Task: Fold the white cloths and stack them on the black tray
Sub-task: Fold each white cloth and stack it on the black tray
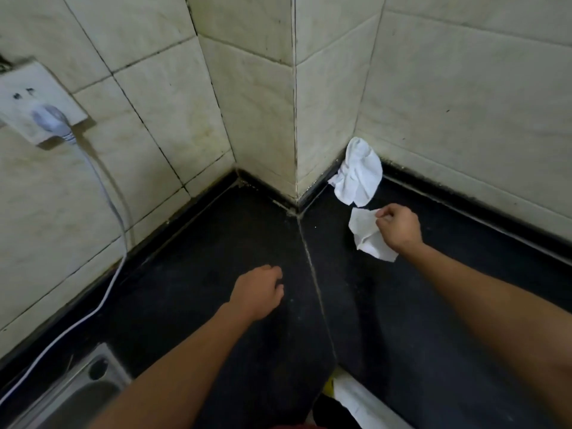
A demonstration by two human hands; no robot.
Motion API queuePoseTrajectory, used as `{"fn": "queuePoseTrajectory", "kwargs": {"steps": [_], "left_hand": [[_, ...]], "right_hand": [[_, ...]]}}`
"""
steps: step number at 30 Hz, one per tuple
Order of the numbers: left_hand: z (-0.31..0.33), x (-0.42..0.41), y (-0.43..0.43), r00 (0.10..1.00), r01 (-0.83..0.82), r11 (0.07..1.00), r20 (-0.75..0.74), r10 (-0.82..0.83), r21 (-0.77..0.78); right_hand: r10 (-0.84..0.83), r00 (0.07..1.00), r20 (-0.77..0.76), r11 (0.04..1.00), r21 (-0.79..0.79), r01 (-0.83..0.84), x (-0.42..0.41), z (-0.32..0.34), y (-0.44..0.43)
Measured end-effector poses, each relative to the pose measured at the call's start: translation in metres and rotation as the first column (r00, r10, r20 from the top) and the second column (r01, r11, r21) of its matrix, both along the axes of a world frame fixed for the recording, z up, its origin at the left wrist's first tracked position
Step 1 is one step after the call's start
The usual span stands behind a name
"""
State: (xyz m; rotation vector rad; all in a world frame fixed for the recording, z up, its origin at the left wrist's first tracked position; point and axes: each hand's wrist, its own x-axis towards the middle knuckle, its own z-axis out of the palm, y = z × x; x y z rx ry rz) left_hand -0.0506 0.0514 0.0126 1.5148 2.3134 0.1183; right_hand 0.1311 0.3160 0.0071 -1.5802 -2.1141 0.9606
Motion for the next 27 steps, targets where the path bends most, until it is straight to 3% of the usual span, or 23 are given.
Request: {"fn": "queuePoseTrajectory", "kwargs": {"steps": [7, 17, 20, 22, 27], "left_hand": [[-0.008, 0.051, -0.034, 0.990, 0.128, 0.992, 0.066, -0.128, 0.002], [-0.021, 0.129, -0.017, 0.953, 0.298, 0.952, 0.083, -0.292, -0.071], [-0.026, 0.152, 0.004, 0.945, 0.327, 0.940, 0.060, -0.322, -0.099], [-0.028, 0.169, 0.022, 0.940, 0.340, 0.933, 0.057, -0.336, -0.115], [-0.035, 0.210, 0.064, 0.939, 0.345, 0.933, 0.049, -0.341, -0.105]], "right_hand": [[-0.066, 0.998, 0.008, 0.996, -0.065, 0.066, 0.103, -0.005, -0.075], [-0.071, 0.895, 0.440, 0.972, -0.172, 0.161, 0.260, -0.045, -0.112], [0.030, 0.826, 0.563, 0.997, -0.070, 0.012, 0.276, -0.051, -0.117], [0.129, 0.825, 0.550, 0.989, -0.007, -0.150, 0.277, -0.054, -0.124], [0.451, 0.742, 0.496, 0.886, -0.145, -0.441, 0.272, -0.070, -0.136]]}}
